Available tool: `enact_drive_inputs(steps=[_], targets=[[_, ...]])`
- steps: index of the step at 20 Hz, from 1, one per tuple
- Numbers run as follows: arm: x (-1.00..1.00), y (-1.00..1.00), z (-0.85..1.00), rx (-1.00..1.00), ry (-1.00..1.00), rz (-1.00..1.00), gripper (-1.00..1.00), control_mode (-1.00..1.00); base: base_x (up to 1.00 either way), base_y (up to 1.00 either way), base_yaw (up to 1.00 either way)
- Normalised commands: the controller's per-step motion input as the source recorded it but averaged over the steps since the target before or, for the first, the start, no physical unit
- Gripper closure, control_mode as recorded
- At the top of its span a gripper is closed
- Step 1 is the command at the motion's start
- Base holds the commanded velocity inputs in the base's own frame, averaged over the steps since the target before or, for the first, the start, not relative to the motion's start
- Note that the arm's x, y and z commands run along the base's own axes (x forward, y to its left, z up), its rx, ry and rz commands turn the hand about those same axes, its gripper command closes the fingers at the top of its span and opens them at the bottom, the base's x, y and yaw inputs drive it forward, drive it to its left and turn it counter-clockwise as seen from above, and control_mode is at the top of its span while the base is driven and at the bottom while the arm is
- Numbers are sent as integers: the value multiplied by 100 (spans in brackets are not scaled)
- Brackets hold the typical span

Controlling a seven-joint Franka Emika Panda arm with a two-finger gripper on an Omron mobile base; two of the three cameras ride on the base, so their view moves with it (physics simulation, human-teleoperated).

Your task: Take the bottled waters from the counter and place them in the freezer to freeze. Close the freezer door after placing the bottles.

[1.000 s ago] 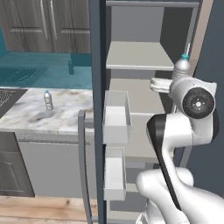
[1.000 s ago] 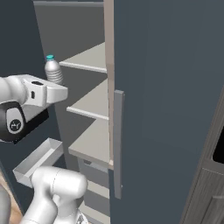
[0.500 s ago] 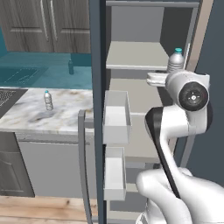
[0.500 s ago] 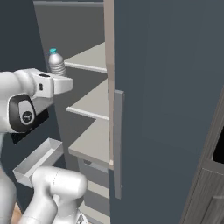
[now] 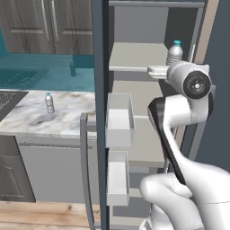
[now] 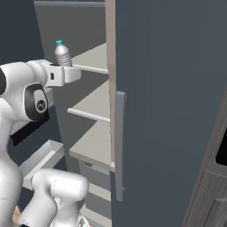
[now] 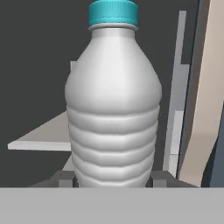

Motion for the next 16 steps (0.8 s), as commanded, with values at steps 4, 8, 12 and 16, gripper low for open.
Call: enact_drive_inputs(steps=[4,8,12,16], targets=[[47,0,7,0,2,1,100,-100,0,0,0],[65,0,0,1,6,0,100,-100,0,0,0],[58,0,0,4,1,0,100,-100,0,0,0],[47,-7,0,4,0,0,100,-100,0,0,0]])
